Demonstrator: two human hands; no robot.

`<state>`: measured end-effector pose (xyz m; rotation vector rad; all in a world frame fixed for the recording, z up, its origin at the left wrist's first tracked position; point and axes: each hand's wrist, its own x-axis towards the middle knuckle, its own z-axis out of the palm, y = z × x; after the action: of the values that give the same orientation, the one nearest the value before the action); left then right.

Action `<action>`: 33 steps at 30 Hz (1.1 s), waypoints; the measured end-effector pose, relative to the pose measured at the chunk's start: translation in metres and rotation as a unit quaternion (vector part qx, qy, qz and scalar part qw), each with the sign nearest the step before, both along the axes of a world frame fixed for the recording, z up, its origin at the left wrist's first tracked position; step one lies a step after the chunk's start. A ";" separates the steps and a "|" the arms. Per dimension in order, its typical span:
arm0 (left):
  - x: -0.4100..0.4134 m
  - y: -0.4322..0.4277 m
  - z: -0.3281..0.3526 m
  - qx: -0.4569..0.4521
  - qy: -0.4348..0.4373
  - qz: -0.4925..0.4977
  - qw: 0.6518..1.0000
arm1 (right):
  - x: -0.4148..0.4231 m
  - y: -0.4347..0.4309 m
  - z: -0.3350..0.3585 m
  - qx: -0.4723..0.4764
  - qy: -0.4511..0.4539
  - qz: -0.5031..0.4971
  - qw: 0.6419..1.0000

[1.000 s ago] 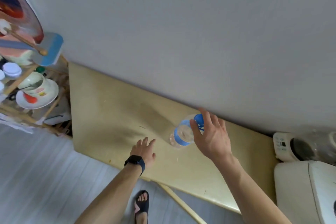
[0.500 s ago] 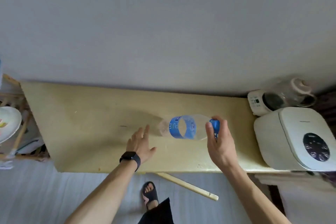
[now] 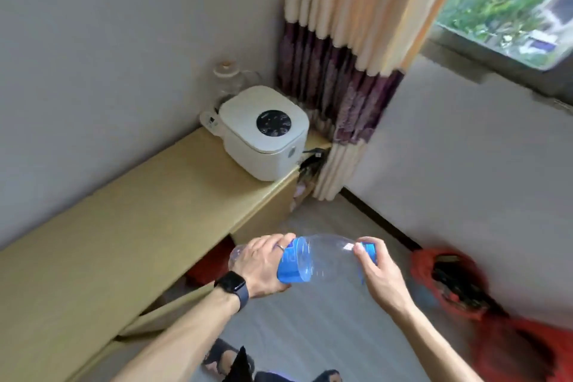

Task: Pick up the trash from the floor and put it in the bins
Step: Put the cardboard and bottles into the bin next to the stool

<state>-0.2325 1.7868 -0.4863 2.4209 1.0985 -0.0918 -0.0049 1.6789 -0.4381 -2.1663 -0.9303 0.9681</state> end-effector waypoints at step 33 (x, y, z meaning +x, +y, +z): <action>0.573 -0.140 -0.174 -0.070 0.162 -0.244 0.954 | 0.524 -0.236 -0.196 -0.353 0.133 -0.268 0.886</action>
<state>0.3408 1.6465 -0.6600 2.5465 0.5617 -0.7241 0.5192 1.4433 -0.6344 -2.5457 0.2213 1.3916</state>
